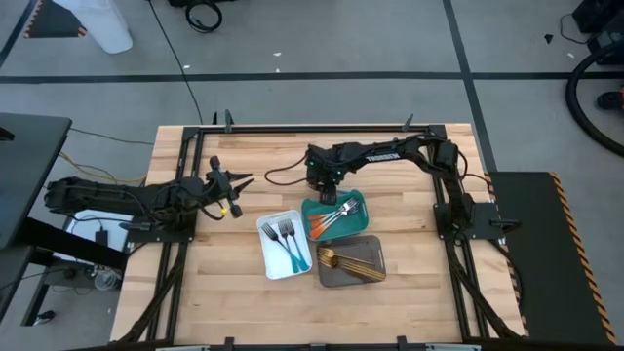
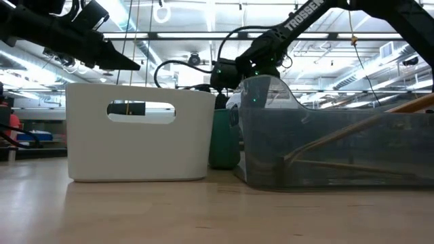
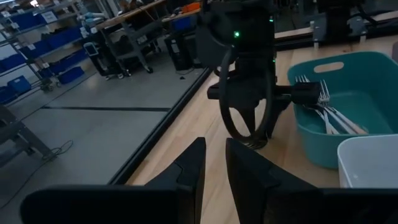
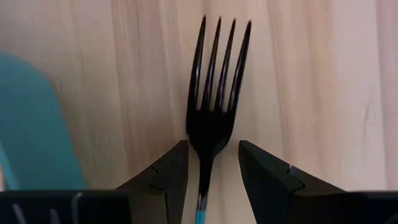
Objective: Sort silverware by color (type)
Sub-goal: Put the blue fork into the white bin
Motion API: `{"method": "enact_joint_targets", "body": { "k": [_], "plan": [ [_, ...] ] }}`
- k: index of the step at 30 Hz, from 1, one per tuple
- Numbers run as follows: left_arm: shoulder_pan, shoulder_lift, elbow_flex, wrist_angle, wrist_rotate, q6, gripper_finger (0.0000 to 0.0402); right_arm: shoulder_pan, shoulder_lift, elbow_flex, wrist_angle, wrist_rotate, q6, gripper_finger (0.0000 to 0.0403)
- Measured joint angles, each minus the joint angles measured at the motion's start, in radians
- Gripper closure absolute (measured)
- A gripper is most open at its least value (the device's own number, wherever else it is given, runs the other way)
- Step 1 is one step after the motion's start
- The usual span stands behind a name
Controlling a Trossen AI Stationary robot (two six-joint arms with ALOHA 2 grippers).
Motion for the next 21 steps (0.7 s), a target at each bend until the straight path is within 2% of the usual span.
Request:
{"method": "enact_joint_targets", "body": {
  "k": [10, 14, 21],
  "plan": [
    [-0.002, 0.000, 0.000, -0.001, 0.000, -0.002, 0.0331, -0.008, -0.003, -0.009, -0.027, -0.022, 0.006, 0.0258],
    [-0.002, 0.000, 0.000, -0.001, 0.000, -0.003, 0.0331, -0.007, -0.003, -0.009, -0.049, -0.019, 0.007, 0.0281],
    [-0.002, 0.000, 0.000, -0.004, 0.000, -0.003, 0.0331, -0.002, -0.004, -0.009, -0.069, 0.054, 0.016, 0.0328]
  ]
}}
